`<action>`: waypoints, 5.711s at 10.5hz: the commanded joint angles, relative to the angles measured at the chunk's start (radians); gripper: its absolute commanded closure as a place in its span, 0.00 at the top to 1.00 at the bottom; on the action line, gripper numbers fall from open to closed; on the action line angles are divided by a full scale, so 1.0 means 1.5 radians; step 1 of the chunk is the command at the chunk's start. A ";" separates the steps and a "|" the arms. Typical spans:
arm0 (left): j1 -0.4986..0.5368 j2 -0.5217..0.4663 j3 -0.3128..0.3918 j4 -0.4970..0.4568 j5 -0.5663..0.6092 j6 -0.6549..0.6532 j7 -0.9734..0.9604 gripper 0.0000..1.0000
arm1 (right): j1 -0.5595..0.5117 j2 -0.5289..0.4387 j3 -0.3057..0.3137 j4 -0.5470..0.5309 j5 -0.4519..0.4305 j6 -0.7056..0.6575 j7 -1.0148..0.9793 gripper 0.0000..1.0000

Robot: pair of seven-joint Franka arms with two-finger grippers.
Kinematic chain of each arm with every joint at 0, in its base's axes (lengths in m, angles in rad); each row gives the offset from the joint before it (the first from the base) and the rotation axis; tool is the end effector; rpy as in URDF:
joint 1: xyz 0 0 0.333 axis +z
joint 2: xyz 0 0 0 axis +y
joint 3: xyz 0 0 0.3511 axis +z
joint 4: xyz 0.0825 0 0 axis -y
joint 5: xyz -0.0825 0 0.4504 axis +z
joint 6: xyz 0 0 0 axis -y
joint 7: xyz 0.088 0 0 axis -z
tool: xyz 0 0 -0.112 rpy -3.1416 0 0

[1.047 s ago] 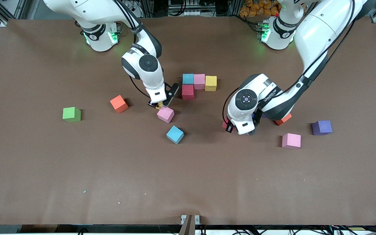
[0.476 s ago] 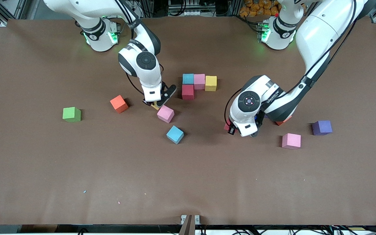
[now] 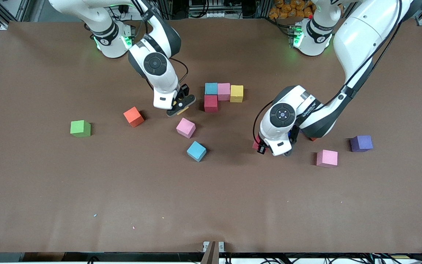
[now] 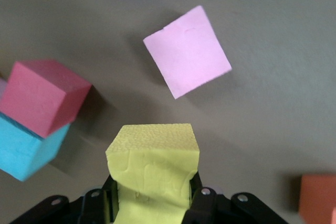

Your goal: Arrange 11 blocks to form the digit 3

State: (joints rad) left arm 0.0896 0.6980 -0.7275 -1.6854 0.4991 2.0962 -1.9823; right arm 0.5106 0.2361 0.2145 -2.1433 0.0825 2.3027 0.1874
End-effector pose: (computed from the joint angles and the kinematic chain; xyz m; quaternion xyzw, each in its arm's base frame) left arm 0.6351 -0.3684 0.2482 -0.8335 -0.5509 0.0248 0.0336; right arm 0.4574 0.4074 0.2713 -0.9697 -0.2354 0.0566 0.0331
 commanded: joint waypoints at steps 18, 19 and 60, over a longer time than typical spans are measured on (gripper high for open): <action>0.001 -0.015 0.005 0.010 0.017 -0.013 0.013 0.00 | 0.043 0.234 -0.002 0.287 -0.080 0.036 0.429 0.00; 0.003 -0.015 0.005 0.010 0.017 -0.013 0.013 0.00 | 0.046 0.243 -0.001 0.287 -0.080 0.041 0.429 0.00; 0.009 -0.020 0.003 0.049 0.006 -0.014 0.013 0.00 | 0.098 0.266 -0.002 0.249 -0.092 0.072 0.471 0.53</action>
State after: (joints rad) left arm 0.1033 0.6833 -0.7217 -1.6086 0.5007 2.0951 -1.9655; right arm 0.6555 0.6375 0.2127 -1.7630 -0.0370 2.4107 0.8670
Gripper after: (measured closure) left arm 0.458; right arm 0.471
